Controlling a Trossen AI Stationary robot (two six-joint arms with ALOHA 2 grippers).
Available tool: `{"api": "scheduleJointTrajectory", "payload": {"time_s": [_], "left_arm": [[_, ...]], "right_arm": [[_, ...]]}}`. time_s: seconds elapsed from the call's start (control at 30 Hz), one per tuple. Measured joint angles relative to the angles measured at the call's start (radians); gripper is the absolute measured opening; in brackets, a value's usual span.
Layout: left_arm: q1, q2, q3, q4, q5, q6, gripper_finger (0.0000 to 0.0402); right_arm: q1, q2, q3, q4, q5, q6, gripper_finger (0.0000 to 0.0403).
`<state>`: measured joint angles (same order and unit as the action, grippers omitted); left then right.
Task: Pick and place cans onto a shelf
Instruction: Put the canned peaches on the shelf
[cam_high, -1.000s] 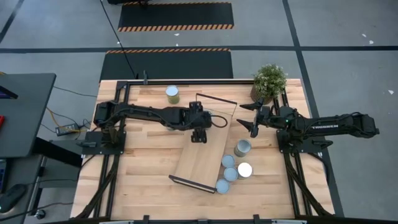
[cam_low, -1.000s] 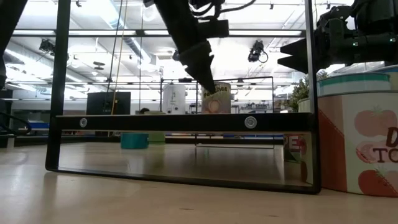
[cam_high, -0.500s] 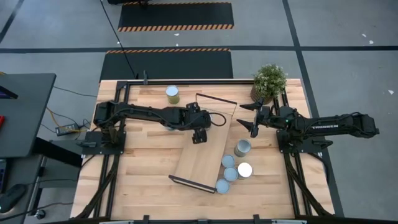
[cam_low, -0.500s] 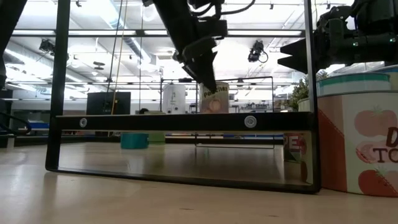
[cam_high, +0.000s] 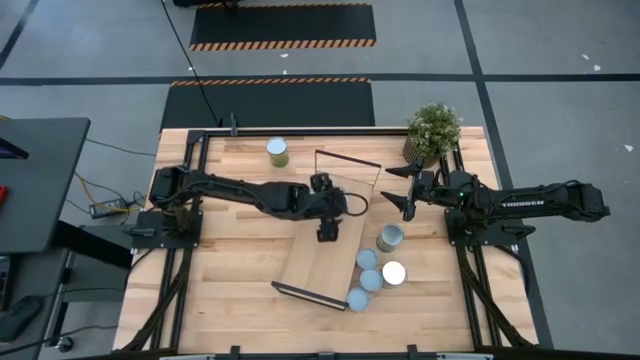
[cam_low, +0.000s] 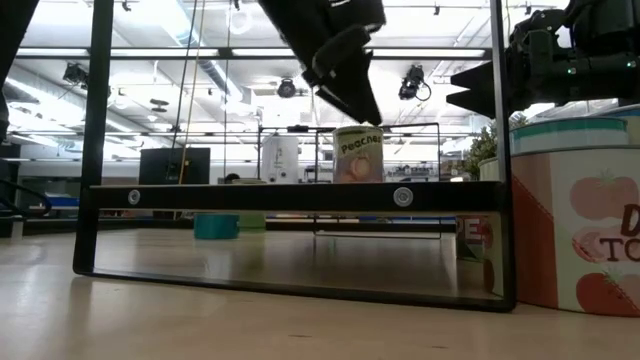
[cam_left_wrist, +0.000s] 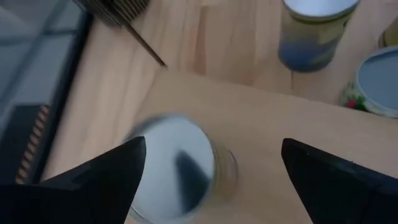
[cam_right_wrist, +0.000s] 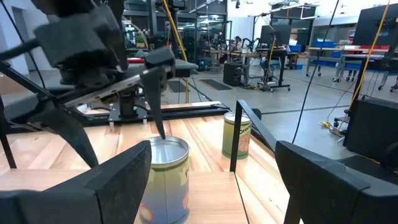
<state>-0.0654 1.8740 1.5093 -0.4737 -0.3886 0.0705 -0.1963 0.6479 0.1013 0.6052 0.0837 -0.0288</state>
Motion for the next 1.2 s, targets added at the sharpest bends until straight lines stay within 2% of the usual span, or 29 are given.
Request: {"api": "scheduleJointTrajectory", "payload": {"time_s": [0.17, 0.33, 0.53, 0.77, 0.93, 1.2], "left_arm": [[-0.011, 0.0, 0.0, 0.032, -0.115, 0.1, 0.038], [-0.009, 0.035, 0.001, 0.063, -0.147, 0.099, 0.038], [-0.008, 0.093, 0.065, 0.052, -0.316, 0.118, 0.038], [0.004, 0.114, 0.103, 0.047, -0.421, 0.134, 0.038], [0.02, 0.114, 0.103, 0.039, -0.445, 0.12, 0.038], [0.009, 0.095, 0.107, 0.08, -0.402, 0.171, 0.038]], "right_arm": [[0.0, 0.0, 0.0, 0.0, 0.0, 0.0, 0.0349], [0.0, 0.0, 0.0, 0.0, 0.0, 0.0, 0.0349], [0.0, 0.002, 0.0, 0.006, 0.0, 0.0, 0.0349], [0.0, 0.019, 0.0, 0.006, 0.0, 0.0, 0.0349], [0.0, 0.027, 0.0, 0.013, 0.0, 0.0, 0.0349], [0.007, 0.037, 0.0, 0.012, -0.038, -0.001, 0.0349]]}}
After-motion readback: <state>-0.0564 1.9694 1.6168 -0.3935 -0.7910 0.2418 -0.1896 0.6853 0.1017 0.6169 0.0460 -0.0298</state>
